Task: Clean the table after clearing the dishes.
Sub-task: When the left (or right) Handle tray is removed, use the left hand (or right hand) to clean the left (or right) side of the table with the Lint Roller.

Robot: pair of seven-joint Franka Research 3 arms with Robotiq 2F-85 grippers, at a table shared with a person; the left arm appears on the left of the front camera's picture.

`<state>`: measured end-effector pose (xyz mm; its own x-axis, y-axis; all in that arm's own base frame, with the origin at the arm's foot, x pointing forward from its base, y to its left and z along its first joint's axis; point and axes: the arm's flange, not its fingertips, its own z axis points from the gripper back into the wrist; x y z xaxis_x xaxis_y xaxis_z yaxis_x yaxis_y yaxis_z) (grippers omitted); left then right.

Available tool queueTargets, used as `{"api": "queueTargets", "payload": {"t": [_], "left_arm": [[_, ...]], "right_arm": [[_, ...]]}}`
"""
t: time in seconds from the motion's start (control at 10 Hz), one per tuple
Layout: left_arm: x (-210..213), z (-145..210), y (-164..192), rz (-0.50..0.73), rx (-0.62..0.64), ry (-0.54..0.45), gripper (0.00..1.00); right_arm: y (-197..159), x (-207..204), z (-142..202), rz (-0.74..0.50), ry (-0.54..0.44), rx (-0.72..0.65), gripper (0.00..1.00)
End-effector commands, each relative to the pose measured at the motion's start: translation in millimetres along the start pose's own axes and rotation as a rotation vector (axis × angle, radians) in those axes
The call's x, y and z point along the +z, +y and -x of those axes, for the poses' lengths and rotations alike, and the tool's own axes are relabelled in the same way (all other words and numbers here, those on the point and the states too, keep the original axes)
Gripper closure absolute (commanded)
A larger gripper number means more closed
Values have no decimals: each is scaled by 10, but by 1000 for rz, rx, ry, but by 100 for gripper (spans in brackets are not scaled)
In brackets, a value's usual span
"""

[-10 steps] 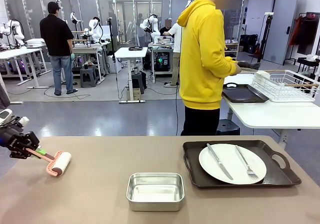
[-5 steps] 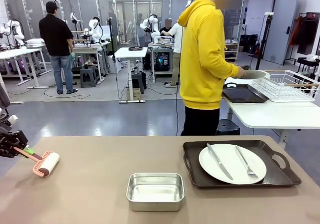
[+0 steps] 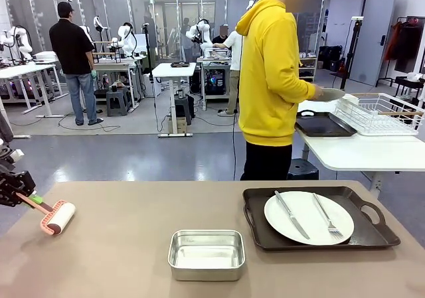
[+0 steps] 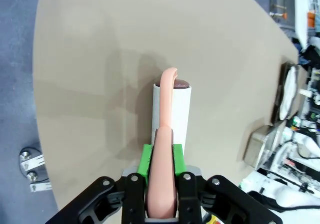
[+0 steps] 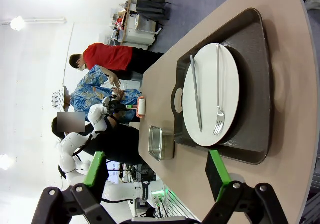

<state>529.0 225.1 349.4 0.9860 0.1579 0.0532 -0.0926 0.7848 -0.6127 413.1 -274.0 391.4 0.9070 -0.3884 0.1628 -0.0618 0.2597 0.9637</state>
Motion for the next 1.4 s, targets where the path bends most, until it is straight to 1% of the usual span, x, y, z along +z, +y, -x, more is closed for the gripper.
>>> {"api": "queueTargets", "payload": {"t": [0.0,0.2,0.5,0.7,0.8,1.1,1.2,1.3], "left_arm": [[-89,97,1,-186,32,-59,79],[177,239,-471,-174,48,-97,79],[511,415,-1319,-322,44,-160,79],[569,487,-1850,-452,31,-172,79],[574,493,-2019,-469,28,-185,79],[406,530,-2342,-477,-19,-195,79],[374,541,-2370,-468,-26,-202,79],[454,465,-2348,-457,-16,-171,79]], "right_arm": [[37,7,10,-7,2,7,0],[37,7,10,-7,2,7,0],[37,7,10,-7,2,7,0],[37,7,10,-7,2,7,0],[37,7,10,-7,2,7,0],[37,7,10,-7,2,7,0],[37,7,10,-7,2,7,0],[37,7,10,-7,2,7,0]]}}
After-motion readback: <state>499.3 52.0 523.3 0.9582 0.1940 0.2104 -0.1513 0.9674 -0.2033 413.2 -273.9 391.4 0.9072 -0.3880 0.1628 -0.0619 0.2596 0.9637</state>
